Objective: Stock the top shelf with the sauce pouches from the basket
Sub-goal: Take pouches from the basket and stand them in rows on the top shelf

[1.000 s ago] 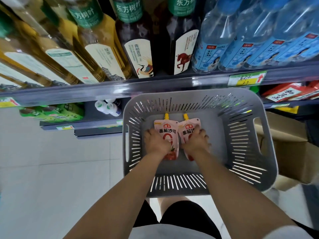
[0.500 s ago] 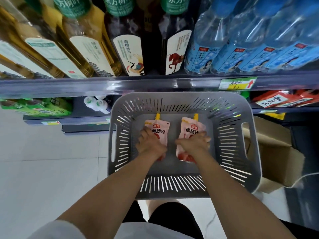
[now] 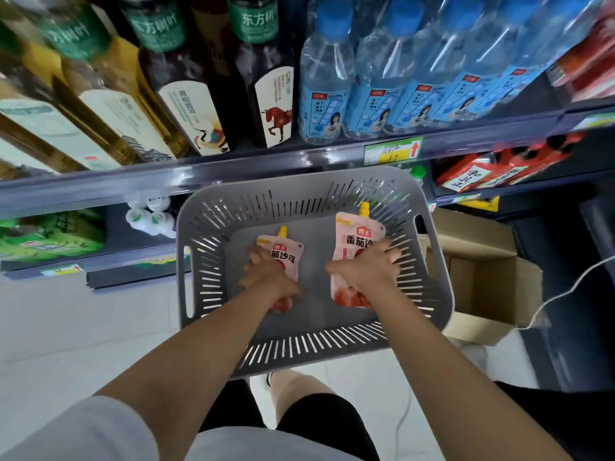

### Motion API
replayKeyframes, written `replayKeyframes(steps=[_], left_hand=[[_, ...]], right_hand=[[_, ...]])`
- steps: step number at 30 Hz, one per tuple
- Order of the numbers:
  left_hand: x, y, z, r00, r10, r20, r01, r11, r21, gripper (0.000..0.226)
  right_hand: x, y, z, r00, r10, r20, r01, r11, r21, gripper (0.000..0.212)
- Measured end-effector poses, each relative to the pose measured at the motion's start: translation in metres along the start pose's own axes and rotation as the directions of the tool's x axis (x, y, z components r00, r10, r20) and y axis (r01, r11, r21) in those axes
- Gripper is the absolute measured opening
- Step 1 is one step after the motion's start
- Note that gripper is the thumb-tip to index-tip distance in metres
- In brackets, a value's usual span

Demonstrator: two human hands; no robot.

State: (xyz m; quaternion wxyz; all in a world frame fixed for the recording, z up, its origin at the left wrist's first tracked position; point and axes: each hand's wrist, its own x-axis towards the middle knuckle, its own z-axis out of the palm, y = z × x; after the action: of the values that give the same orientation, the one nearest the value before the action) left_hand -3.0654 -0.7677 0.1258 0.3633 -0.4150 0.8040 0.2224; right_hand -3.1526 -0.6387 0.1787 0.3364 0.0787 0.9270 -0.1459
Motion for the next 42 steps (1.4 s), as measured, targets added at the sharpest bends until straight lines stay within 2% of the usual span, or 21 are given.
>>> replayKeyframes(steps=[3,7,12,16,20,23,26,28,30,33,35,39,42], left_hand=[[-0.011,-0.003,-0.014,0.997,0.068,0.040,-0.069,0.997,0.024,0.131],[-0.037,-0.008,-0.042,0.982,0.188,0.013,-0.188,0.982,0.002,0.120],[-0.092,-0.023,-0.097,0.932,0.328,-0.155,-0.338,0.940,-0.043,0.116],[-0.151,-0.038,-0.147,0.866,0.407,-0.291,-0.451,0.887,-0.102,0.116],[-0.209,-0.059,-0.186,0.714,0.482,-0.508,-0.610,0.784,-0.113,0.112],[-0.246,-0.072,-0.212,0.552,0.494,-0.672,-0.736,0.668,-0.114,0.118],[-0.273,-0.082,-0.243,0.373,0.421,-0.827,-0.825,0.558,-0.088,0.116],[-0.283,-0.084,-0.266,0.240,0.350,-0.905,-0.848,0.529,-0.021,0.114],[-0.287,-0.085,-0.293,0.122,0.263,-0.957,-0.849,0.527,0.037,0.111],[-0.283,-0.083,-0.335,0.026,0.155,-0.988,-0.849,0.525,0.060,0.113],[-0.277,-0.081,-0.361,0.003,0.122,-0.993,-0.858,0.510,0.060,0.113],[-0.257,-0.070,-0.398,0.050,0.061,-0.997,-0.881,0.473,-0.016,0.110],[-0.232,-0.060,-0.416,0.071,0.071,-0.995,-0.867,0.498,-0.026,0.114]], right_hand=[[-0.006,0.001,-0.005,1.000,0.009,-0.010,-0.009,0.998,0.066,0.122],[-0.026,-0.005,-0.021,0.999,-0.033,-0.041,0.036,0.998,0.058,0.122],[-0.066,-0.026,-0.058,0.979,-0.101,-0.175,0.130,0.978,0.164,0.125],[-0.110,-0.048,-0.103,0.923,-0.220,-0.314,0.293,0.934,0.205,0.122],[-0.165,-0.068,-0.147,0.828,-0.368,-0.423,0.491,0.840,0.231,0.130],[-0.210,-0.090,-0.177,0.727,-0.453,-0.516,0.624,0.749,0.222,0.135],[-0.249,-0.120,-0.201,0.613,-0.505,-0.607,0.750,0.613,0.247,0.139],[-0.269,-0.141,-0.215,0.534,-0.537,-0.653,0.816,0.531,0.230,0.139],[-0.282,-0.166,-0.227,0.491,-0.548,-0.678,0.848,0.480,0.226,0.130],[-0.296,-0.205,-0.239,0.437,-0.523,-0.732,0.876,0.433,0.213,0.124],[-0.302,-0.228,-0.242,0.417,-0.510,-0.753,0.889,0.401,0.221,0.125],[-0.305,-0.261,-0.239,0.421,-0.510,-0.750,0.892,0.384,0.240,0.126],[-0.298,-0.277,-0.230,0.429,-0.522,-0.737,0.889,0.387,0.244,0.126]])
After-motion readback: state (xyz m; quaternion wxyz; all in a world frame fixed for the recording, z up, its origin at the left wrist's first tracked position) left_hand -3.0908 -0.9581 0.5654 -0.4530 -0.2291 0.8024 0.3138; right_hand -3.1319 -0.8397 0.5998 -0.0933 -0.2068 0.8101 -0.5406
